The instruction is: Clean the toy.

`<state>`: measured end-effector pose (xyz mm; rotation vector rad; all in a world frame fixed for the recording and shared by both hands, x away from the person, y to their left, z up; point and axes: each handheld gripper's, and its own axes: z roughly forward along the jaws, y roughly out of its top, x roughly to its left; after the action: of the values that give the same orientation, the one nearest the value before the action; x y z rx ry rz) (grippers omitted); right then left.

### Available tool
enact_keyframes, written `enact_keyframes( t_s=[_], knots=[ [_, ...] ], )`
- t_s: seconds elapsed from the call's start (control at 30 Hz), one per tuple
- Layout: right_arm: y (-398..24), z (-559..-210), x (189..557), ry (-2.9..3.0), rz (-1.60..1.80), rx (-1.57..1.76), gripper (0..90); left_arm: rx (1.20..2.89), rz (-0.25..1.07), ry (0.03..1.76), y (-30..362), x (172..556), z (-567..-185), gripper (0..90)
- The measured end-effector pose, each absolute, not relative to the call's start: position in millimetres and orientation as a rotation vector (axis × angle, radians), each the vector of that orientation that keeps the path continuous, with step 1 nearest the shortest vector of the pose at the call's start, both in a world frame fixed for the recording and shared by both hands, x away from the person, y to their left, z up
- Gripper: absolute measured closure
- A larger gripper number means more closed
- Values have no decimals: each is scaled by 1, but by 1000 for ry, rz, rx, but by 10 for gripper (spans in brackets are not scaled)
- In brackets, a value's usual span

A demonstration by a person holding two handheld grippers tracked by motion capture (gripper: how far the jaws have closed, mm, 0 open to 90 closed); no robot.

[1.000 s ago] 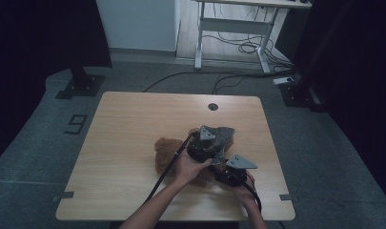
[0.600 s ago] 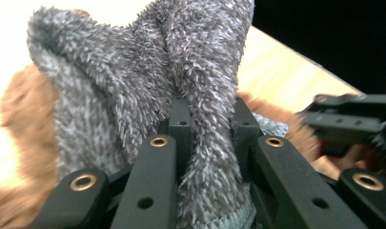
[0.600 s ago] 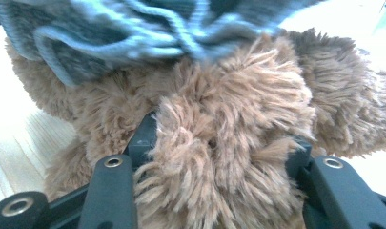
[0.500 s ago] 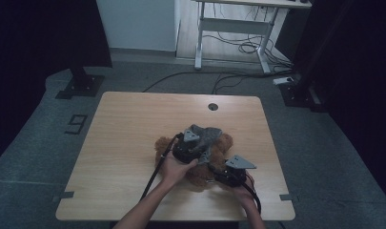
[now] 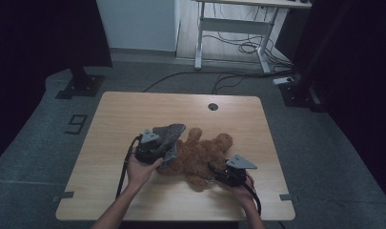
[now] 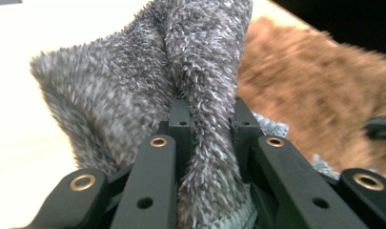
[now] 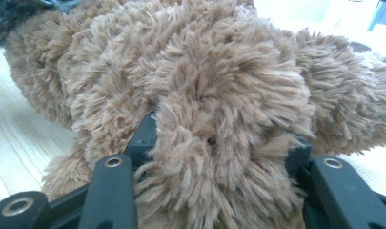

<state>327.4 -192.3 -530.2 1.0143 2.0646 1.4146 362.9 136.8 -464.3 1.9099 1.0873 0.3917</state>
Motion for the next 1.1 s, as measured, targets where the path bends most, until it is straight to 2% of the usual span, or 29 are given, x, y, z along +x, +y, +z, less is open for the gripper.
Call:
enact_keyframes(
  t_s=[0.17,0.33,0.37,0.53,0.67,0.77,0.93,1.1],
  knots=[
    [-192,-531,328,2061,1418,1018,485,1942,394,1173,158,366,-477,762],
    [-194,-531,328,2061,1424,1018,486,1938,287,1255,174,370,-502,761],
    [-194,-532,328,2059,1429,1017,486,1938,305,1251,173,370,-503,761],
    [-196,-532,329,2063,1435,1021,487,1907,392,1177,163,367,-472,765],
    [-195,-532,329,2057,1434,1021,487,1899,406,1052,134,359,-441,768],
    [-195,-532,329,2058,1433,1024,487,1917,432,955,97,353,-429,770],
    [-196,-531,329,2068,1435,1016,487,1987,384,845,31,353,-426,770],
    [-196,-532,329,2065,1438,1015,486,2082,356,805,-20,354,-442,768]
  ],
)
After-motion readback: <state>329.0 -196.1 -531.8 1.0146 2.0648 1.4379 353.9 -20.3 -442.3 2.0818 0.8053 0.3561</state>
